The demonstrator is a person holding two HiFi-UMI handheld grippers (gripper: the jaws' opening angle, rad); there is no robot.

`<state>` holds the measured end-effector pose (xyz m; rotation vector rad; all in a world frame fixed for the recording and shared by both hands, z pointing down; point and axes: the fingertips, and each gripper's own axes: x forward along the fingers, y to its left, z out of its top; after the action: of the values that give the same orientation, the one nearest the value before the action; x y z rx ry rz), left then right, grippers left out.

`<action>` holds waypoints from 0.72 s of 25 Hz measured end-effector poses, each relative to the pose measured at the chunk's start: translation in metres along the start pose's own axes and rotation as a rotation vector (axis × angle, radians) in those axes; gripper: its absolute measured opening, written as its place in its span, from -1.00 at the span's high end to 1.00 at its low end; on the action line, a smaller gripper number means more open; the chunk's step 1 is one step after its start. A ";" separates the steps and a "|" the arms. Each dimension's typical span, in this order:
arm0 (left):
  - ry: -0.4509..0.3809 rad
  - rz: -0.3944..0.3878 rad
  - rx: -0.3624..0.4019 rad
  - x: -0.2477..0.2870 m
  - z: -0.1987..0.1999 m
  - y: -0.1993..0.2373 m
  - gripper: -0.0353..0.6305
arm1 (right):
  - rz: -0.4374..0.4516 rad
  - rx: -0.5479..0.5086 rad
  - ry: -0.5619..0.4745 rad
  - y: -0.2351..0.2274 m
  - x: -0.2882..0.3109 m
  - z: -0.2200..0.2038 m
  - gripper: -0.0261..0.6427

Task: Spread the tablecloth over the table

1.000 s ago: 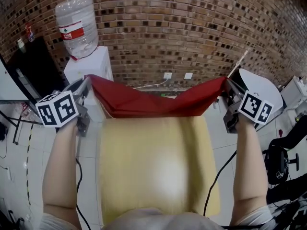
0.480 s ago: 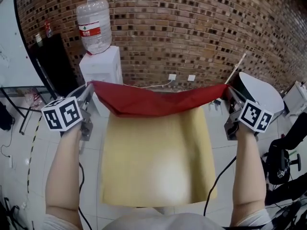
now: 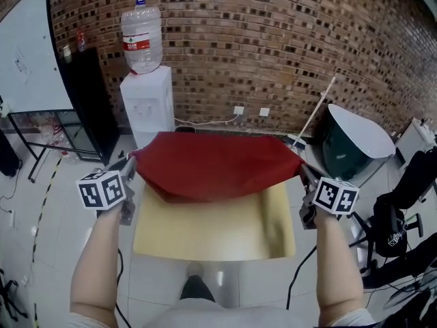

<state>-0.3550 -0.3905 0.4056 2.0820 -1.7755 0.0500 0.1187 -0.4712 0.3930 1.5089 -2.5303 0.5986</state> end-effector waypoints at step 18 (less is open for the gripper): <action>0.117 0.081 -0.071 -0.104 -0.144 -0.034 0.85 | -0.036 0.111 0.122 -0.027 -0.112 -0.145 0.90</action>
<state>-0.3090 -0.2426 0.4994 1.9174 -1.7649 0.1272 0.1847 -0.3331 0.4975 1.5000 -2.4102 0.8121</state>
